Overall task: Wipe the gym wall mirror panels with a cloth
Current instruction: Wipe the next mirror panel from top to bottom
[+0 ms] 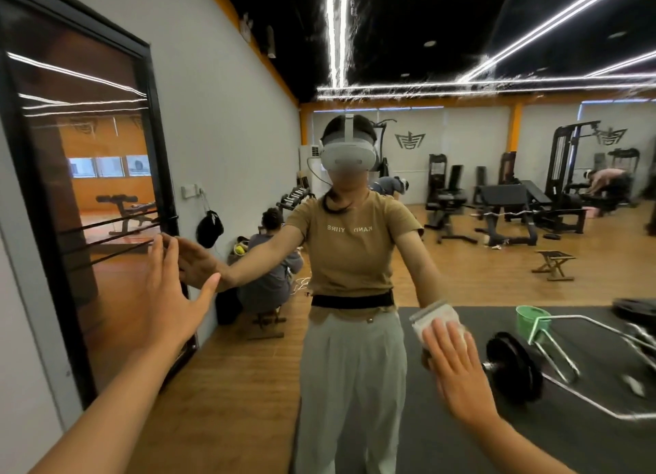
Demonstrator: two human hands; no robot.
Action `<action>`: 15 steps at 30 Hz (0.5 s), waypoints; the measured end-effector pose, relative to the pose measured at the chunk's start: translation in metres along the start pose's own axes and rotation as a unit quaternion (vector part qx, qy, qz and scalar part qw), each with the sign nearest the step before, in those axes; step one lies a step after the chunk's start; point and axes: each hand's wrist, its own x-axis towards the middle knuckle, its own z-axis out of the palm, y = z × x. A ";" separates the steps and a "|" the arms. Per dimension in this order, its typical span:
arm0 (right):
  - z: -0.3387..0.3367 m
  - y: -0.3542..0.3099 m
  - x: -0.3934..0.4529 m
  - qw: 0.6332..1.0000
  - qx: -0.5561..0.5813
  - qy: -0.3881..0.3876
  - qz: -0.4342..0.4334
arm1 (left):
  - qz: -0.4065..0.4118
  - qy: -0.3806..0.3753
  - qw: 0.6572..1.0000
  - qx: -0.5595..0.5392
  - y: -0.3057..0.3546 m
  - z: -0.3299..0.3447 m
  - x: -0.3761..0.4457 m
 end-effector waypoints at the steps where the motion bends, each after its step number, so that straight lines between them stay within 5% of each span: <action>1: 0.010 0.000 -0.032 0.999 -0.011 -0.045 -0.004 | 0.003 -0.001 1.000 -0.001 0.000 -0.001 0.000; 5: 0.010 0.002 -0.035 0.993 -0.014 -0.119 -0.023 | 0.004 -0.005 1.000 -0.003 -0.001 -0.002 -0.001; 10: -0.049 -0.006 0.115 0.997 0.029 0.072 -0.023 | 0.007 -0.001 1.000 -0.009 -0.003 0.000 -0.001; 15: -0.079 -0.017 0.198 0.985 0.048 0.158 0.046 | 0.004 -0.008 1.000 -0.023 -0.001 -0.002 -0.002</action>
